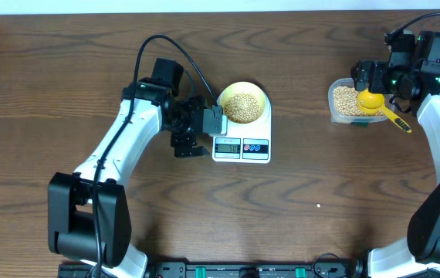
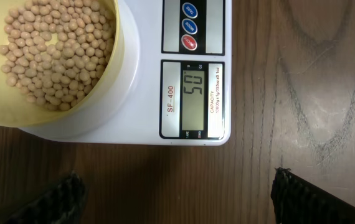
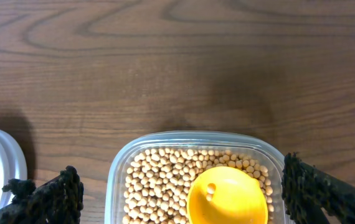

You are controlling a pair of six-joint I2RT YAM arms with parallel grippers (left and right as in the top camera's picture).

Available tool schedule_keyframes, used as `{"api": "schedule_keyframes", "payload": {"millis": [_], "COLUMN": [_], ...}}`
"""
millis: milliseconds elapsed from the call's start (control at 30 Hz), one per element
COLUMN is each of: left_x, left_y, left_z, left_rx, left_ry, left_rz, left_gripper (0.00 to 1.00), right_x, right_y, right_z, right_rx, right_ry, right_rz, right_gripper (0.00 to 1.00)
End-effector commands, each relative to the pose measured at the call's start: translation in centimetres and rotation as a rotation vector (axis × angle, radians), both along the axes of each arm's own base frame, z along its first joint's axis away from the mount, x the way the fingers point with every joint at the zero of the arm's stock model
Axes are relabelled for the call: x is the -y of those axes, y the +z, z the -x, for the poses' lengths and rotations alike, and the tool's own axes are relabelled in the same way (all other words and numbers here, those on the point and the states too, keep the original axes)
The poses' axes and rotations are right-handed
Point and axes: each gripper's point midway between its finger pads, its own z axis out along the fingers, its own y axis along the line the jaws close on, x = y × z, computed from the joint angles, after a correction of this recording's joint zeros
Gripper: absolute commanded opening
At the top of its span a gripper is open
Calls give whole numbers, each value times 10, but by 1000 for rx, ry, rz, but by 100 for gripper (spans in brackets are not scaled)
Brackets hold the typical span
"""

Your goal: Scoop item into bowl and weigh 50g on scale

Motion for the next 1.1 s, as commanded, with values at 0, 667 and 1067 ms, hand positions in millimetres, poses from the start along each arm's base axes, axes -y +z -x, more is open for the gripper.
{"api": "schedule_keyframes", "payload": {"millis": [0,667,1067], "left_x": [1,1,1], "left_y": [-3,-3,-3], "left_z": [4,4,4], "left_rx": [-18,-18,-18], "left_ry": [-9,-9,-9], "left_rz": [7,7,7], "left_gripper": [98,98,98], "right_x": [1,11,-5], "right_y": [-2,135,109], "right_z": [0,97,158], "right_rx": [-5,177,298], "right_ry": [-1,-102,-100], "right_rz": [16,124,126], "right_gripper": [99,99,99]}}
